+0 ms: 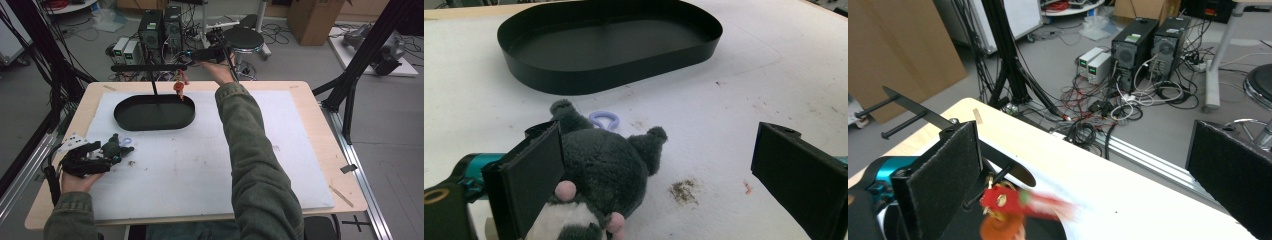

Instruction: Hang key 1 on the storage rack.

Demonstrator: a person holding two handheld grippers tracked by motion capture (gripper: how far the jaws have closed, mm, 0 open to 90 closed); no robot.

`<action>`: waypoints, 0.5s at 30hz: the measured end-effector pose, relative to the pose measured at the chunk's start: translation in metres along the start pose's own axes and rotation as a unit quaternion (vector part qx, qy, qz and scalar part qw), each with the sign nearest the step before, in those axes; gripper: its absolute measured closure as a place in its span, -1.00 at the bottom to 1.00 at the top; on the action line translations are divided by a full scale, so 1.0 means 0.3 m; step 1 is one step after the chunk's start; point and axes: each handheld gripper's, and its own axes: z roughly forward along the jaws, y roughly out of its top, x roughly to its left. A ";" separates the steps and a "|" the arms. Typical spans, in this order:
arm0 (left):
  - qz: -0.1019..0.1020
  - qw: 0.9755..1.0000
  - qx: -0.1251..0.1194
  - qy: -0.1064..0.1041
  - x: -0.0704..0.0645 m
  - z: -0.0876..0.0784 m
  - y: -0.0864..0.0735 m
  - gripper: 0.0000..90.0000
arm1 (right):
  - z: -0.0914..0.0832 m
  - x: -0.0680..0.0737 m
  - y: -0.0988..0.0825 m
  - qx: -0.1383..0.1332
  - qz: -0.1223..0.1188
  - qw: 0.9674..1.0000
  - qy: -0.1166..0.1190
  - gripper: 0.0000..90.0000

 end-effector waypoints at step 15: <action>-0.001 1.000 0.001 0.004 0.002 0.001 0.000 -0.84 | -0.049 0.033 -0.074 0.043 -0.053 0.996 0.054 -0.99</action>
